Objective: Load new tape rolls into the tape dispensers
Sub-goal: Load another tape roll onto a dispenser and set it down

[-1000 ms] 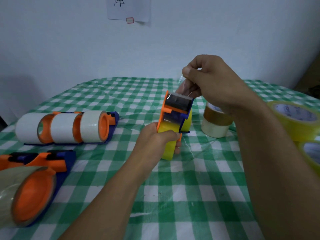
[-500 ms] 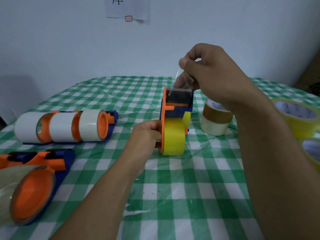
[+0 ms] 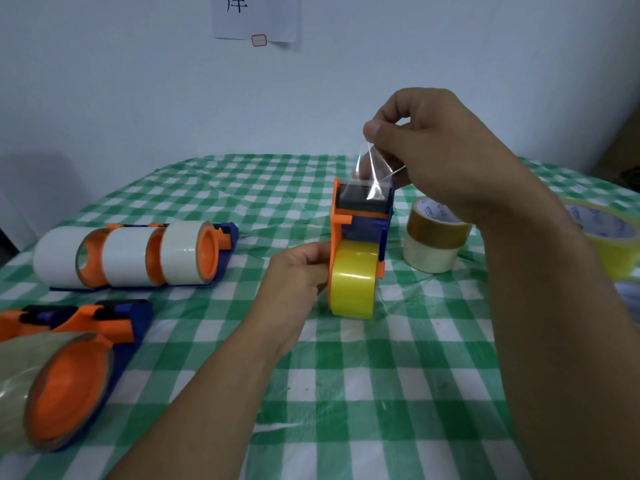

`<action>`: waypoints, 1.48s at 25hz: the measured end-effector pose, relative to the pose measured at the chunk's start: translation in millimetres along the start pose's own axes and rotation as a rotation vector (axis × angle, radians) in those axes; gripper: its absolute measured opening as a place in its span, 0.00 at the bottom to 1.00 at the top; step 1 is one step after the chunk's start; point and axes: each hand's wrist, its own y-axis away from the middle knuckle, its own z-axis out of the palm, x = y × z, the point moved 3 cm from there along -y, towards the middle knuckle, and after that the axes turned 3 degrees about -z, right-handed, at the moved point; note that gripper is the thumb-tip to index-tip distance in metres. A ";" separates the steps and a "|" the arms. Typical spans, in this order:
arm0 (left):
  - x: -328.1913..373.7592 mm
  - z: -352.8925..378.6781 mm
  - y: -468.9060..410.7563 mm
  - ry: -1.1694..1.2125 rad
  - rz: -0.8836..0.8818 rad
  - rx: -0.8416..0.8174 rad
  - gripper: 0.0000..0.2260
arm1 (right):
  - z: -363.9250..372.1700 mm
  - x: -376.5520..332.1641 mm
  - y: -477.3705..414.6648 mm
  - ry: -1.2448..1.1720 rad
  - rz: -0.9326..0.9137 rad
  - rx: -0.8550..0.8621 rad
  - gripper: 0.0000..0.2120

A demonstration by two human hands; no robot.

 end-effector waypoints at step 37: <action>-1.0 -8.2 -0.1 -0.135 -0.001 -0.177 0.17 | 2.4 14.7 -3.7 -0.116 -0.001 -0.085 0.09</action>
